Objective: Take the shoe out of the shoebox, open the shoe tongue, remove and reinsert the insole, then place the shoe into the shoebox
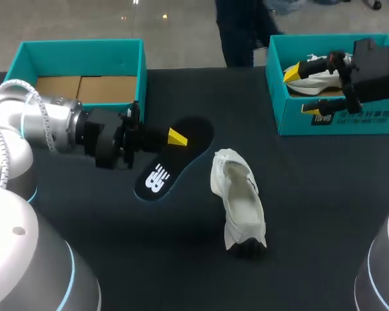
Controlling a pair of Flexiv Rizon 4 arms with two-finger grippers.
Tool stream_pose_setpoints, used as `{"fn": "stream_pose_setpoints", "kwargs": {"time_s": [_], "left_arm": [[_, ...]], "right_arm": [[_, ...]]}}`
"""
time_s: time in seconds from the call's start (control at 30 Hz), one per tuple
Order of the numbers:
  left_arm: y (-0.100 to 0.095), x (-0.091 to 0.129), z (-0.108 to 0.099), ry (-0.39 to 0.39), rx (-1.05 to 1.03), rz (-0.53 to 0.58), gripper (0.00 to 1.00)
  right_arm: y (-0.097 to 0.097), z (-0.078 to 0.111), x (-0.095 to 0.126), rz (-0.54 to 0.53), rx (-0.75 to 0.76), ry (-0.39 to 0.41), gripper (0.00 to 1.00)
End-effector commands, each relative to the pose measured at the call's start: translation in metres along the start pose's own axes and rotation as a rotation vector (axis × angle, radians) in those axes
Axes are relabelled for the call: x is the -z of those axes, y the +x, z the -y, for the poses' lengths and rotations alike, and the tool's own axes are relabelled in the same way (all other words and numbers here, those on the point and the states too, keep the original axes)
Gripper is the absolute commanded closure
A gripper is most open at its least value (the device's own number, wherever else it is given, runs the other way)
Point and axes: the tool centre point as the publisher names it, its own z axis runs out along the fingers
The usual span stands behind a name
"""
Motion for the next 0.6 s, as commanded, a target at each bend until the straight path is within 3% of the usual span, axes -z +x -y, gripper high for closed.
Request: {"fn": "stream_pose_setpoints", "kwargs": {"time_s": [0.03, 0.37, 0.6], "left_arm": [[-0.005, -0.006, 0.007, 0.009, 0.007, -0.005, 1.0], [-0.006, -0.025, 0.03, 0.055, 0.063, -0.03, 1.0], [0.0, -0.021, 0.041, 0.048, 0.093, -0.043, 1.0]], "right_arm": [[0.008, -0.001, 0.014, 0.104, 0.018, 0.025, 0.0], [0.013, 0.008, 0.053, 0.464, 0.106, 0.031, 0.0], [0.016, 0.013, 0.085, 0.569, 0.144, 0.06, 0.0]]}}
